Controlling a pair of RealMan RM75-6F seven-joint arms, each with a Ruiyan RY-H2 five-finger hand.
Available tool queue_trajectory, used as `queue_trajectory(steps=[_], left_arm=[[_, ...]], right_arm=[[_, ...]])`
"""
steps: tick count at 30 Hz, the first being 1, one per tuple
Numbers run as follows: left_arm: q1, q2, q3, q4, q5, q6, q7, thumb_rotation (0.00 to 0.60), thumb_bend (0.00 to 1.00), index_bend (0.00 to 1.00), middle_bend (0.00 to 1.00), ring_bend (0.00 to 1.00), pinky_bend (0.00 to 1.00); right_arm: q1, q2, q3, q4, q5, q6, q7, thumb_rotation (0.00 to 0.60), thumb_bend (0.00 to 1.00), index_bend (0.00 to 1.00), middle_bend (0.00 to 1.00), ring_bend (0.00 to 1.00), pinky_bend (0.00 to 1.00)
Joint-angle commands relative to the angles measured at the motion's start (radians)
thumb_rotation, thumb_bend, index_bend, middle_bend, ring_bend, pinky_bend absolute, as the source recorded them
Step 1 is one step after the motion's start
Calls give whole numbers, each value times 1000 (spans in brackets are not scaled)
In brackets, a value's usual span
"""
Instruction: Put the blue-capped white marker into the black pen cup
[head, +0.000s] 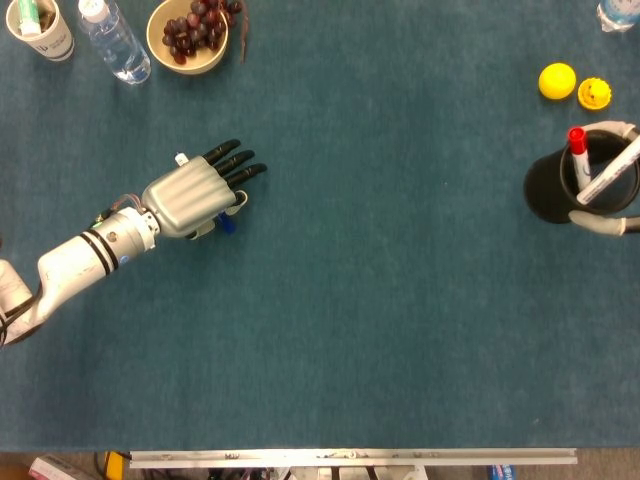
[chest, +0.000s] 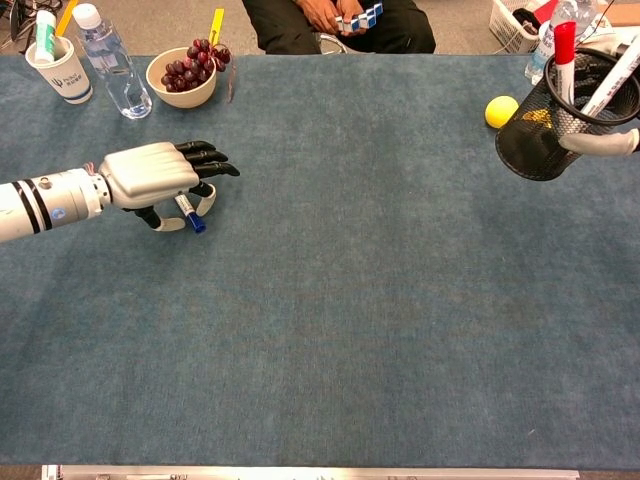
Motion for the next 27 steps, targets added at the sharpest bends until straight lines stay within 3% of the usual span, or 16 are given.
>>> queue_trajectory(steps=[1, 16, 27], left_arm=[[-2, -6, 3, 7, -3, -1, -2, 600, 297, 500, 71, 0, 0], [-9, -22, 8, 3, -28, 7, -49, 600, 297, 572, 82, 0, 0], [14, 124, -41, -196, -93, 96, -143, 600, 297, 603, 122, 0, 0]], right_arm=[[-2, 0, 1, 0, 1, 1, 1, 600, 433, 435, 424, 380, 336], [-10, 1, 2, 9, -2, 3, 3, 600, 433, 449, 425, 380, 336], [40, -39, 3, 10, -40, -43, -22, 600, 433, 452, 428, 380, 336]])
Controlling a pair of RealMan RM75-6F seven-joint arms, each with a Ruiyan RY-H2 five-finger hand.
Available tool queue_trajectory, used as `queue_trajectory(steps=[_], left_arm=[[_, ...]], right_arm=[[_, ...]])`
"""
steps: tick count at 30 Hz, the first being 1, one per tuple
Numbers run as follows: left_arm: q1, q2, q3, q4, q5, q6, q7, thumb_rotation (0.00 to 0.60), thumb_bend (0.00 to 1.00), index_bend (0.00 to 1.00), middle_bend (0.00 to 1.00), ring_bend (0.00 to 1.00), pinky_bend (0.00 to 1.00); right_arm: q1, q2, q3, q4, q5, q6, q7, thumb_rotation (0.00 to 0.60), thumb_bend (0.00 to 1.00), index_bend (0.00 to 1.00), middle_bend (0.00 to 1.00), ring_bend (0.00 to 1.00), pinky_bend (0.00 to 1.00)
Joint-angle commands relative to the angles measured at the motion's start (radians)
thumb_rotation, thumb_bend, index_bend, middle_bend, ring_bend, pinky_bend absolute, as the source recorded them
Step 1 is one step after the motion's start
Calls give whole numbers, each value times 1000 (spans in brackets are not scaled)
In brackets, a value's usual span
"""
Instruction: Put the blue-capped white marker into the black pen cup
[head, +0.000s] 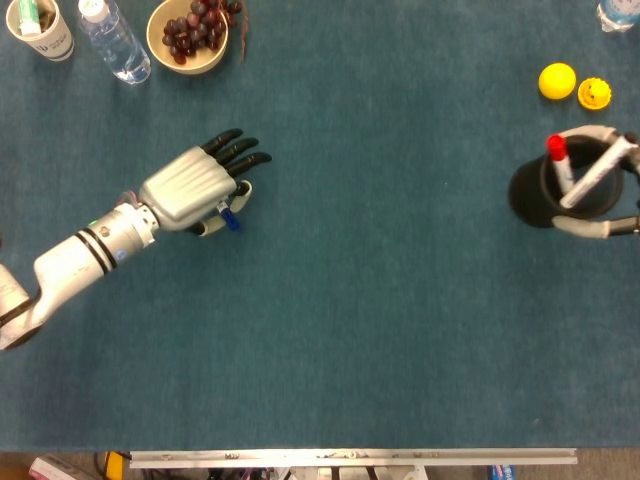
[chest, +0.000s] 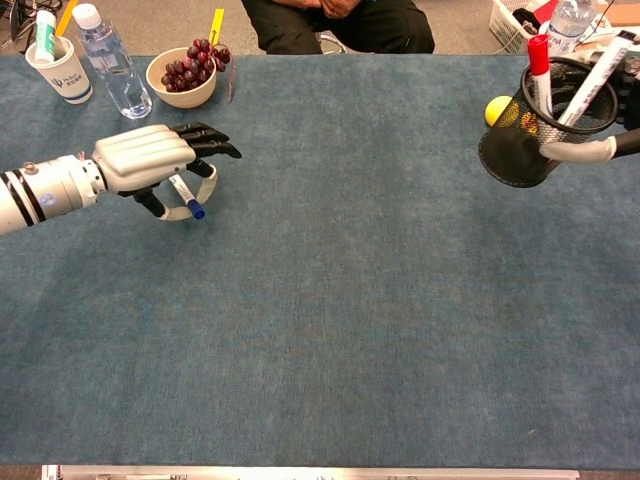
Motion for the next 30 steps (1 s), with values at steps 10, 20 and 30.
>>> queue_trajectory(steps=[10, 20, 30], left_arm=[[57, 243, -69, -325, -115, 80, -113, 600, 297, 605, 136, 0, 0], [94, 375, -118, -520, -206, 67, -268, 600, 297, 605, 143, 0, 0], [107, 441, -167, -630, -251, 33, -427, 600, 297, 605, 142, 0, 0]], right_arm=[[100, -114, 15, 20, -28, -89, -47, 600, 433, 455, 428, 380, 336], [196, -251, 45, 52, -9, -172, -110, 600, 433, 456, 428, 380, 336], [290, -349, 92, 73, 77, -292, -205, 600, 433, 456, 428, 381, 336]])
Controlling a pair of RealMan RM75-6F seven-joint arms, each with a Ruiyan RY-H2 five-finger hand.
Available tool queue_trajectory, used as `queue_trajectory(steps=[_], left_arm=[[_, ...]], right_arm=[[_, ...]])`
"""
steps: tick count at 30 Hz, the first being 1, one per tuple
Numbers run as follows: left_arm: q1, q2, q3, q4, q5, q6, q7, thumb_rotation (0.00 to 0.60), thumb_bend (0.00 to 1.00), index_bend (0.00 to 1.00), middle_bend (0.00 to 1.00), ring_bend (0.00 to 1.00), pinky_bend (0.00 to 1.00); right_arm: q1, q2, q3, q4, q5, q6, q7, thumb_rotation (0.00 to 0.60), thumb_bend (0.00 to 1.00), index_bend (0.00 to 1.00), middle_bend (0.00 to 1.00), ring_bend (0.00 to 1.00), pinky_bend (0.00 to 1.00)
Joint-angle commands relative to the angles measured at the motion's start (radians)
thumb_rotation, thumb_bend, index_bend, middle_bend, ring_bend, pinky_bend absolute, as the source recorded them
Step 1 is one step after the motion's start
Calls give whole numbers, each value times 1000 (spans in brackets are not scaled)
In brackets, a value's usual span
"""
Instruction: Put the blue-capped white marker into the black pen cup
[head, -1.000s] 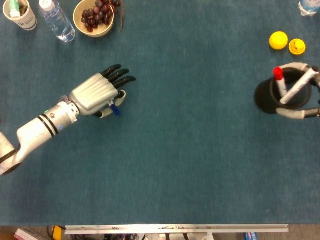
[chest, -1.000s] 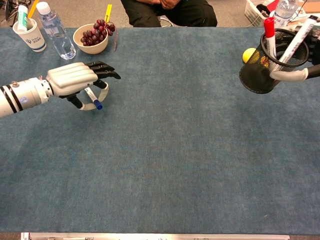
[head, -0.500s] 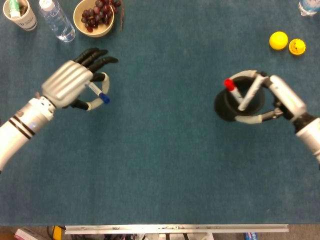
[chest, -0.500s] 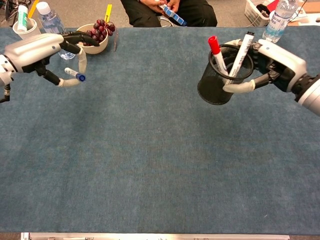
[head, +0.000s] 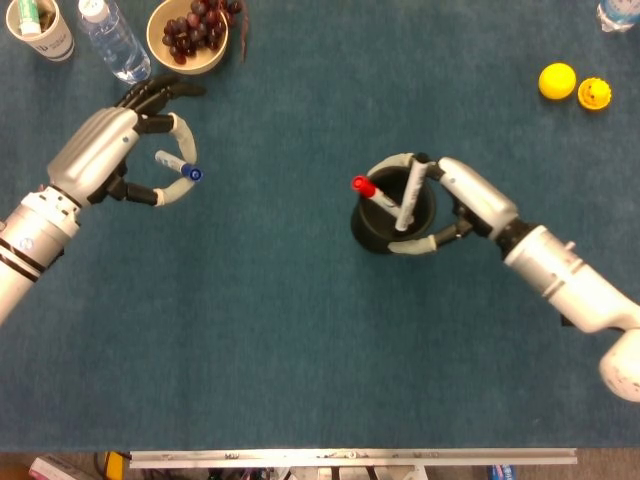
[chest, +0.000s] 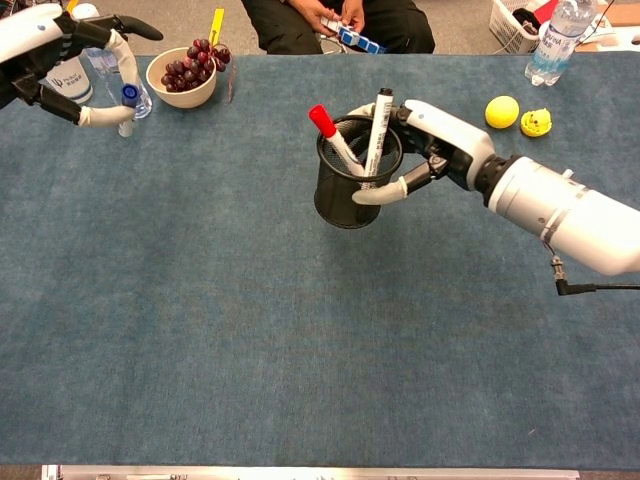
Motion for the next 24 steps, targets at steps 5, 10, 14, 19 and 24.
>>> queue_trajectory(steps=[5, 10, 14, 19, 24], left_arm=[[5, 34, -40, -57, -23, -33, -109, 600, 297, 604, 142, 0, 0], [7, 42, -58, -78, -28, -48, -183, 600, 297, 603, 142, 0, 0], [9, 54, -70, -97, -27, -62, -248, 600, 297, 603, 142, 0, 0], [6, 69, -82, -117, -25, -84, -311, 600, 297, 603, 142, 0, 0], [5, 70, -91, -127, -15, -90, -332, 600, 297, 603, 142, 0, 0]], right_arm=[[63, -72, 44, 21, 82, -76, -95, 600, 434, 456, 428, 381, 336], [94, -124, 70, 47, 126, -101, -156, 600, 433, 456, 428, 374, 336], [114, -168, 93, 73, 166, -111, -201, 600, 433, 456, 428, 369, 336], [133, -217, 114, 113, 212, -122, -253, 600, 433, 456, 428, 365, 336], [148, -261, 134, 152, 252, -129, -293, 600, 433, 456, 428, 355, 336]])
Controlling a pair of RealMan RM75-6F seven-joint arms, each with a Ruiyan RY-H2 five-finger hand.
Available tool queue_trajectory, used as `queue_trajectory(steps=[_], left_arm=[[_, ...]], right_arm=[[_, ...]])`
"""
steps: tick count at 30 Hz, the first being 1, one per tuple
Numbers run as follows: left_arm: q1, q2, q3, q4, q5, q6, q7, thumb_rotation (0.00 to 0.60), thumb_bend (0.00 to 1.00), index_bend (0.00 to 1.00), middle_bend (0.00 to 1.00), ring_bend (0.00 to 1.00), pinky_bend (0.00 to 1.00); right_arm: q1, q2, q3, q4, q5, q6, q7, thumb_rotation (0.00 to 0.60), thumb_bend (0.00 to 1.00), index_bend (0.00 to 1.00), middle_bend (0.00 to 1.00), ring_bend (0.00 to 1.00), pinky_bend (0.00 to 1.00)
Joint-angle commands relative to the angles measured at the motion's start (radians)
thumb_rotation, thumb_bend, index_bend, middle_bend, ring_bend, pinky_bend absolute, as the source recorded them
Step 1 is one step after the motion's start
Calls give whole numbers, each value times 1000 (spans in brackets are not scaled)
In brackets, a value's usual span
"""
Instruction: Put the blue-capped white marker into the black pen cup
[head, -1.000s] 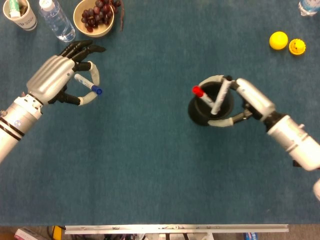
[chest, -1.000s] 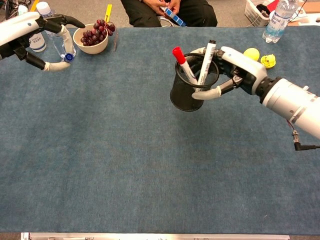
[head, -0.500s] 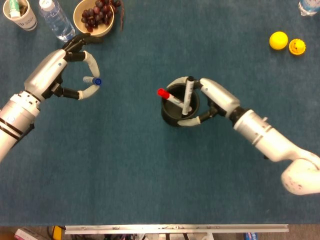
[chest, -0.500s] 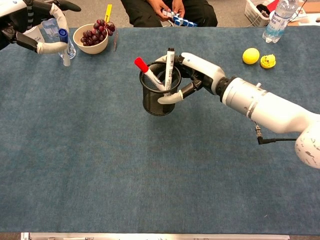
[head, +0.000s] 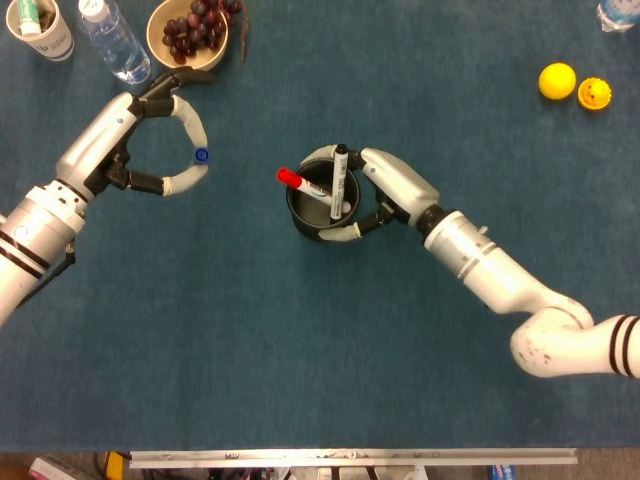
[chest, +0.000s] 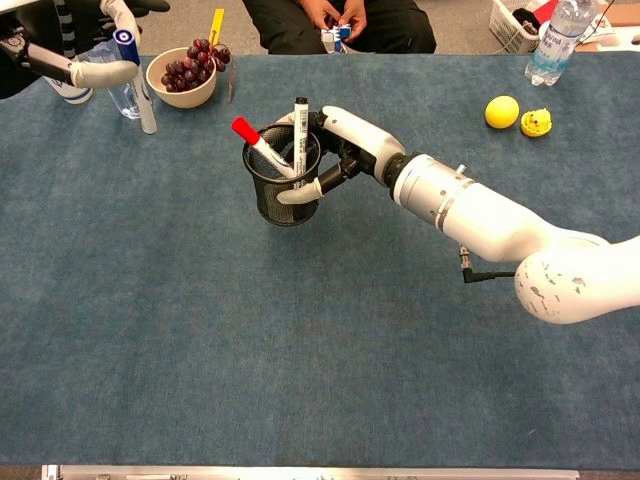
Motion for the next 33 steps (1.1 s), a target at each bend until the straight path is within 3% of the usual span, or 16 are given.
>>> queue_trajectory(steps=[1, 14, 33], left_arm=[[-2, 1, -9, -12, 2, -6, -26, 600, 297, 603, 142, 0, 0], [-19, -28, -33, -45, -8, -52, -84, 600, 297, 603, 142, 0, 0], [-38, -79, -63, -71, -44, -102, -99, 600, 297, 603, 142, 0, 0]], right_arm=[[12, -32, 19, 25, 30, -7, -23, 600, 433, 456, 428, 352, 336], [57, -129, 84, 70, 121, -22, -101, 600, 433, 456, 428, 334, 336], [81, -214, 134, 123, 181, -24, -143, 600, 433, 456, 428, 334, 336]])
